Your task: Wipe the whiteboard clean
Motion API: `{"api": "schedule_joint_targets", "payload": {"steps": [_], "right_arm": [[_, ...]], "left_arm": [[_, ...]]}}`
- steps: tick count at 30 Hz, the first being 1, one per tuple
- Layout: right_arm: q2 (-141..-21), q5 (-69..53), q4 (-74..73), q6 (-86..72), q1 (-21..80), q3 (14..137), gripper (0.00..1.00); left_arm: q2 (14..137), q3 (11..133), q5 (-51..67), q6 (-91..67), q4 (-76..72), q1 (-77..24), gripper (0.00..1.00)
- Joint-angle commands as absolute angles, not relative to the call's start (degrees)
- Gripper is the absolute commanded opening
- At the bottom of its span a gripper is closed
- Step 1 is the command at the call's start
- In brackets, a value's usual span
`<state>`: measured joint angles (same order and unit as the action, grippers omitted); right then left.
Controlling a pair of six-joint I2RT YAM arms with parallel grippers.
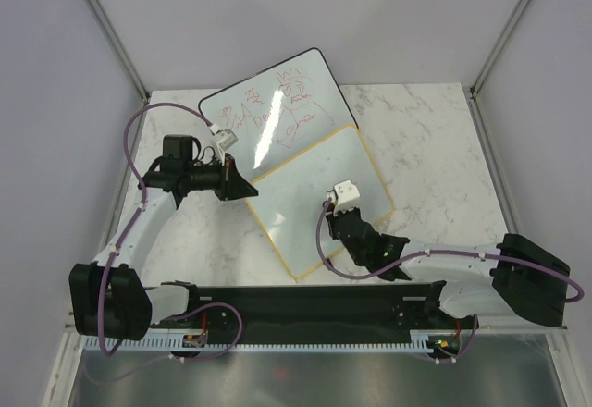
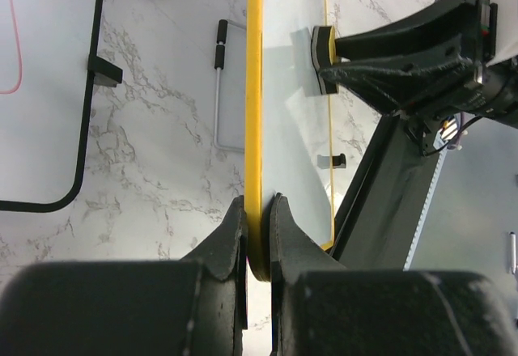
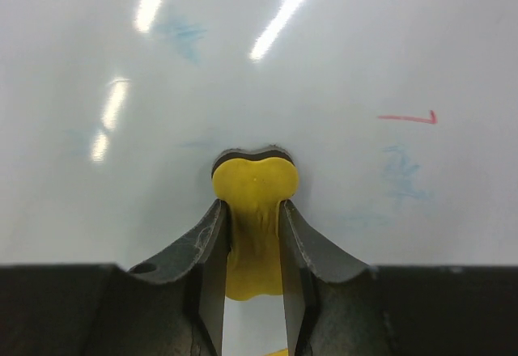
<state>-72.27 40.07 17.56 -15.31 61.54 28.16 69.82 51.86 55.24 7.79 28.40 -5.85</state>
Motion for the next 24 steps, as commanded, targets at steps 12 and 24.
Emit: {"api": "schedule_joint_targets", "payload": {"steps": [12, 24], "right_arm": [[-67.7, 36.0, 14.0, -20.0, 44.3, 24.0, 0.00], [-72.9, 27.3, 14.6, -18.5, 55.2, 26.3, 0.00]], "left_arm": [[69.4, 54.1, 53.9, 17.7, 25.1, -6.9, 0.02], [69.6, 54.4, 54.1, 17.3, 25.1, -6.9, 0.02]]}}
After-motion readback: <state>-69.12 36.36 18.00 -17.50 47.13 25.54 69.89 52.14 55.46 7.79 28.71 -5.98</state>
